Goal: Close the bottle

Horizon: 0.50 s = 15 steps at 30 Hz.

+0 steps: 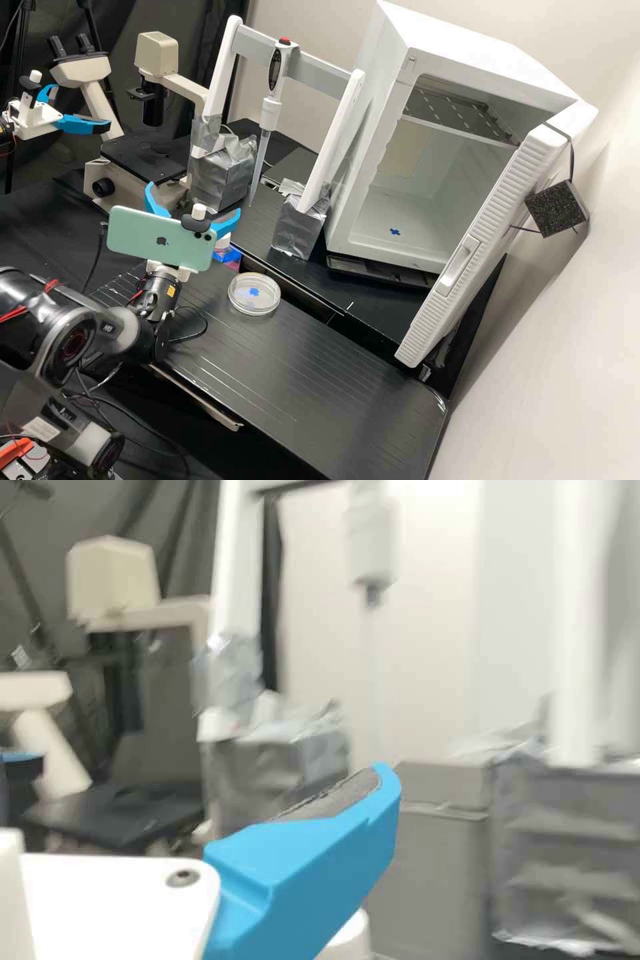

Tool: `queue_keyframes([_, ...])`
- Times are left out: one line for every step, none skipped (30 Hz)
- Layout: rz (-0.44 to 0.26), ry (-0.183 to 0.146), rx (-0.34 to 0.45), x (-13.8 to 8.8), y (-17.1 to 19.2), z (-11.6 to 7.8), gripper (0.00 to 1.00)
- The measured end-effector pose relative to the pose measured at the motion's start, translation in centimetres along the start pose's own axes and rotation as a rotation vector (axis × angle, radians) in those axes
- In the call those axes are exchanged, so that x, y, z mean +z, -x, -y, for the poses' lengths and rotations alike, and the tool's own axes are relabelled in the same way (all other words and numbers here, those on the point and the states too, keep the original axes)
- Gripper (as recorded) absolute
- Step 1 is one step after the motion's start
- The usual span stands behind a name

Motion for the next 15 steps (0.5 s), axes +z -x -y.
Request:
queue_keyframes([0.014,-0.004,0.022,0.1,0.1,-0.2,1.0])
queue_keyframes([0.041,0.007,0.057,0.4,0.5,-0.5,1.0])
queue_keyframes([0.059,0.015,0.077,0.5,0.6,-0.6,1.0])
queue_keyframes([0.078,0.024,0.098,0.7,0.8,-0.7,1.0])
queue_keyframes([0.103,0.036,0.129,0.9,1.0,-0.9,1.0])
queue_keyframes([0.134,0.043,0.167,1.1,1.3,-1.1,1.0])
queue_keyframes([0.164,0.042,0.207,1.3,1.5,-1.4,1.0])
queue_keyframes([0.186,0.046,0.232,1.4,1.8,-1.5,1.0])
queue_keyframes([0.205,0.037,0.256,1.5,2.1,-1.6,1.0])
queue_keyframes([0.221,0.031,0.281,1.7,2.4,-1.9,1.0])
queue_keyframes([0.231,0.026,0.289,1.8,2.6,-1.9,1.0])
queue_keyframes([0.237,0.024,0.289,1.9,2.7,-1.9,1.0])
queue_keyframes([0.242,0.025,0.292,2.0,2.8,-1.9,1.0])
queue_keyframes([0.25,0.027,0.295,2.1,2.9,-1.9,1.0])
queue_keyframes([0.254,0.028,0.298,2.2,3.0,-2.0,1.0])
